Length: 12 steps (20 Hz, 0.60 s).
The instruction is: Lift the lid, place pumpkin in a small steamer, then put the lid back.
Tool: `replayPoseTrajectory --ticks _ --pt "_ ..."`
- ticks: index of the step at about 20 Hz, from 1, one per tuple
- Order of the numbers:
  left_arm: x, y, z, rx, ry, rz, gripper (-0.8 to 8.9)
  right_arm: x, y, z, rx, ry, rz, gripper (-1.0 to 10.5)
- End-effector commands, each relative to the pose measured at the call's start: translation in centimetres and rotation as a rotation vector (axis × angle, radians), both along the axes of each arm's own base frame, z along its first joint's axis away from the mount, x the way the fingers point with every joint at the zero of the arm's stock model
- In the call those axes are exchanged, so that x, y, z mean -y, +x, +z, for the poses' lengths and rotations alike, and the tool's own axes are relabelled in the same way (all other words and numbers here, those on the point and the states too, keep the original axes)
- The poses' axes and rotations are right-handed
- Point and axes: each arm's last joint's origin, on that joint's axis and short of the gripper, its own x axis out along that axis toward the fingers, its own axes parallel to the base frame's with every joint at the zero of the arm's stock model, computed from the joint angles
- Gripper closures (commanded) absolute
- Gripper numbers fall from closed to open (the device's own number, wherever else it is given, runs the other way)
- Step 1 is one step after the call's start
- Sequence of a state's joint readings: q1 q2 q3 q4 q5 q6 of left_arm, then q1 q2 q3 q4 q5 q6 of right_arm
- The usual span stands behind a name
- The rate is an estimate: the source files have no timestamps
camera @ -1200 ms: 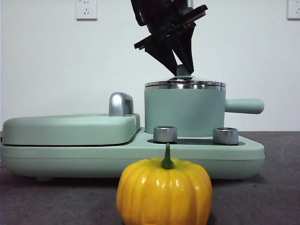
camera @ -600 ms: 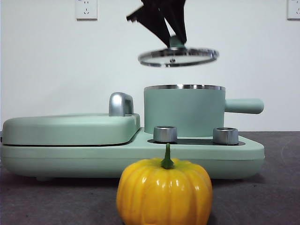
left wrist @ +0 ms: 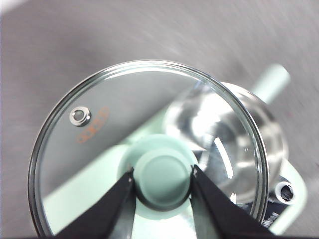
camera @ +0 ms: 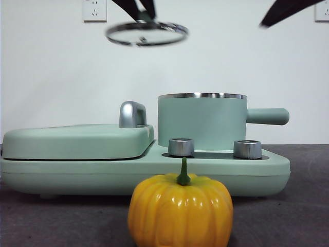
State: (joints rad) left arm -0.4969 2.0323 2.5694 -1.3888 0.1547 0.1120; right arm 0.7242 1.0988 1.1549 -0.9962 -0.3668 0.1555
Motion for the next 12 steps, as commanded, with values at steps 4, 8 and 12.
replayPoseTrajectory --ticks 4,8,12 --pt "-5.1 -0.6 3.3 0.109 -0.048 0.118 8.05 -5.3 0.4 -2.8 -0.051 -0.13 0.08 3.4" --pt "-7.3 0.1 3.4 0.108 -0.053 0.191 8.05 -8.2 1.0 -5.6 -0.091 -0.215 0.121 2.5" --pt "-8.0 0.6 3.0 0.096 -0.048 0.21 8.05 -9.9 1.9 -8.6 -0.115 -0.343 0.11 2.4"
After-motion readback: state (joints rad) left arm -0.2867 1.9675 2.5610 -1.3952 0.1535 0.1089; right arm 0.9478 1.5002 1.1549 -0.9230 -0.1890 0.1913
